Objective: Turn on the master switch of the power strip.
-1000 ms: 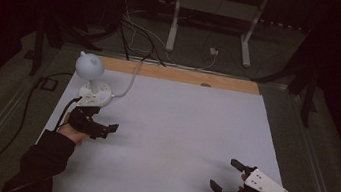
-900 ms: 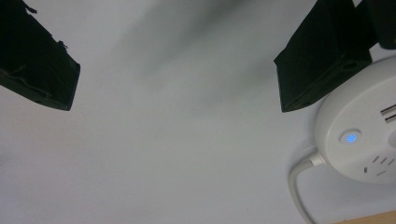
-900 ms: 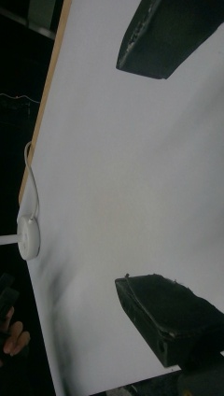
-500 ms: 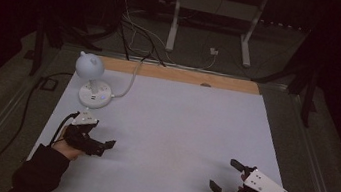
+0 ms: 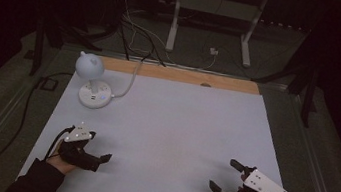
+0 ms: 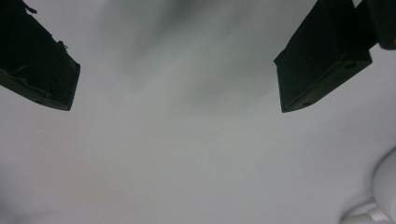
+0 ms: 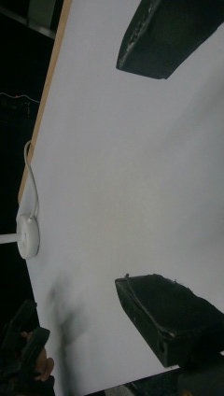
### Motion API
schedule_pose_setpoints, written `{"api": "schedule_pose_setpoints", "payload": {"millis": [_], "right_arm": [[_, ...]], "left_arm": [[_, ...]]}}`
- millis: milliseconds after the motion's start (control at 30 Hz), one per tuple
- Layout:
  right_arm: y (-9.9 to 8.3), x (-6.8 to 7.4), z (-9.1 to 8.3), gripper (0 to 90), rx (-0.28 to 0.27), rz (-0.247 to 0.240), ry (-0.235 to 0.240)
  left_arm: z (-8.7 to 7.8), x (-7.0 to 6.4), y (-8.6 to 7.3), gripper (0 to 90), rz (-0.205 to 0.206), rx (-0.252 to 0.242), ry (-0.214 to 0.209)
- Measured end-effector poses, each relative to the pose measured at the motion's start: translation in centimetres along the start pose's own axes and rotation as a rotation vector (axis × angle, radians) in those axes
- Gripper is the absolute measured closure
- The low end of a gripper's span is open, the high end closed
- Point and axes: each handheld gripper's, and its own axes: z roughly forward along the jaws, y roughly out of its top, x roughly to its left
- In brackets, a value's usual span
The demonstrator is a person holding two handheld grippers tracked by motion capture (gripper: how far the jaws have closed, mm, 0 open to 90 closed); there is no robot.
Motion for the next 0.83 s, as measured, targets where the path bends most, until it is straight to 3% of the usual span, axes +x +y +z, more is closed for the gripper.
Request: {"api": "schedule_pose_setpoints", "payload": {"millis": [233,467,667,833], "right_arm": [[0.0,0.0,-0.1,0.0,0.004,-0.007,-0.002],[-0.1,0.0,-0.1,0.0,0.007,-0.013,-0.004],[-0.2,0.0,0.2,0.0,0.016,-0.014,0.004],[-0.2,0.0,0.2,0.0,0.018,-0.015,0.006]], "left_arm": [[-0.3,-1.4,-1.7,0.2,0.009,0.008,-0.046],[-0.9,-2.6,-3.0,0.2,0.031,0.039,-0.004],[-1.0,-2.4,-3.2,0.2,0.020,0.034,0.029],[-0.7,-2.2,-3.2,0.2,0.021,0.045,0.029]]}}
